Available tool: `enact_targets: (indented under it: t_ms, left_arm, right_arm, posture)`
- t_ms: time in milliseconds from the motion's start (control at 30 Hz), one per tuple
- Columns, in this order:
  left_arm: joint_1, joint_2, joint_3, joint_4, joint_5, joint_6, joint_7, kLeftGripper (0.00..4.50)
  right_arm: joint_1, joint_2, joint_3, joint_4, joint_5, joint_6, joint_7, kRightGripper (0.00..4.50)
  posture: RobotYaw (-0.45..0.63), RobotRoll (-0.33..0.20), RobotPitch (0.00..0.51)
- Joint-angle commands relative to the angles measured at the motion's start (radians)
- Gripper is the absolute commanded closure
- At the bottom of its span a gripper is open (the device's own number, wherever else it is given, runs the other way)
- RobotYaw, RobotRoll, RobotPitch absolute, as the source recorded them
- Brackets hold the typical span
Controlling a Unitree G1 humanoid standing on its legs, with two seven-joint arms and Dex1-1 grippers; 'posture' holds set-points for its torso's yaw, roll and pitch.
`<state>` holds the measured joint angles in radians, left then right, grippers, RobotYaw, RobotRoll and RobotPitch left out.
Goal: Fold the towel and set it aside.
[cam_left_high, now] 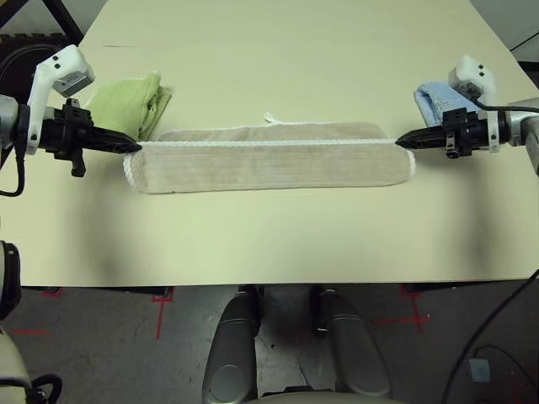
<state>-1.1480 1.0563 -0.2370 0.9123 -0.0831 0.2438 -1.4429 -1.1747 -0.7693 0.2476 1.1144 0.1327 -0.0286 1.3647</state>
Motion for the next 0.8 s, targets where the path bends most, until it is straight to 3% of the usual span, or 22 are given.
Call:
enact_targets:
  t_ms: [33, 433, 800]
  left_arm:
    - [-0.015, -0.012, 0.045, 0.057, 0.041, -0.026, 0.093, 4.47]
    - [0.018, -0.040, 0.074, 0.054, 0.078, -0.011, 0.082, 4.47]
    - [0.042, -0.064, 0.089, 0.055, 0.095, -0.016, 0.114, 4.47]
  right_arm:
    - [0.003, 0.024, -0.047, 0.033, -0.038, -0.028, -0.081, 4.50]
    - [-0.018, 0.114, -0.102, 0.050, -0.128, -0.093, -0.286, 4.50]
    - [-0.014, 0.133, -0.111, 0.058, -0.188, -0.109, -0.306, 4.50]
  posture:
    - [-0.04, 0.000, 0.266]
    - [-0.04, 0.000, 0.273]
    - [-0.04, 0.000, 0.276]
